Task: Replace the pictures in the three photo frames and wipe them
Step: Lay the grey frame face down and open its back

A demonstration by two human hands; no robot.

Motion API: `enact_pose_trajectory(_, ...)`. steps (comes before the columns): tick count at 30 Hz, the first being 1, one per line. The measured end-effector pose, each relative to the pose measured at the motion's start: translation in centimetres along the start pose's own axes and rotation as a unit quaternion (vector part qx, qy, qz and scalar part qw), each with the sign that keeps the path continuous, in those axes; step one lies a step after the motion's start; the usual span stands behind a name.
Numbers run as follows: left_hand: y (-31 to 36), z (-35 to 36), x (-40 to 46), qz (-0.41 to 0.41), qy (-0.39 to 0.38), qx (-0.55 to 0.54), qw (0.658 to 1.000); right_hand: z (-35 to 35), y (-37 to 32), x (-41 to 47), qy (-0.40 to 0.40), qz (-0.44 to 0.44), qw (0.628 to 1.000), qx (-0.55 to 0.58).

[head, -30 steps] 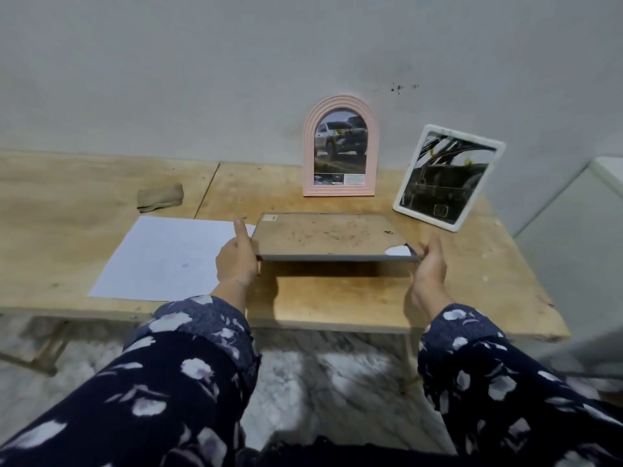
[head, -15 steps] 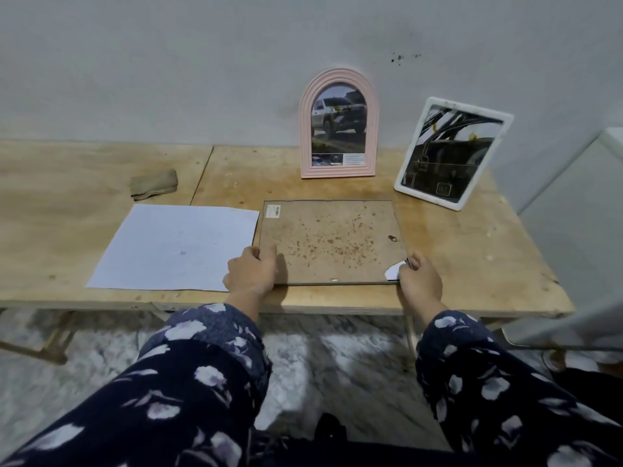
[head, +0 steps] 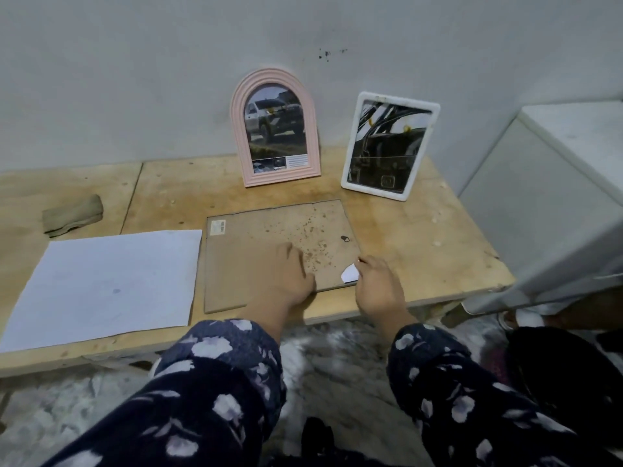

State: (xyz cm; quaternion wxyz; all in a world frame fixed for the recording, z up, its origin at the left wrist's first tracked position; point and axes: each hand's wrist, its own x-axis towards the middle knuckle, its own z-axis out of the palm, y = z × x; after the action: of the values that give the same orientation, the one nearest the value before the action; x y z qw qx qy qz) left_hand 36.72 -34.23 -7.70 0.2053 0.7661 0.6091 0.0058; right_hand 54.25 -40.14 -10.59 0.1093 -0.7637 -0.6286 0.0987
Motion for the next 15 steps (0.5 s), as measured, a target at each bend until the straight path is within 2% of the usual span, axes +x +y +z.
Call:
enact_pose_trajectory(3, 2.3, 1.1, 1.1, 0.016, -0.032, 0.023, 0.999, 0.6, 1.0, -0.6, 0.053, -0.068, 0.996, -0.008)
enact_pose_trajectory(9, 4.5, 1.9, 2.3, 0.025, -0.057, 0.08, 0.995, 0.2, 2.1, -1.9, 0.034, -0.158, 0.983, -0.084)
enact_pose_trajectory(12, 4.8, 1.6, 2.9, 0.051, -0.046, 0.156, 0.985, -0.1, 2.7, -1.8, 0.036, -0.17, 0.98, -0.1)
enact_pose_trajectory(15, 5.9, 0.6, 3.3, 0.093, -0.069, 0.267, 0.957, 0.3, 3.2, -1.7, 0.032, -0.17, 0.979, -0.106)
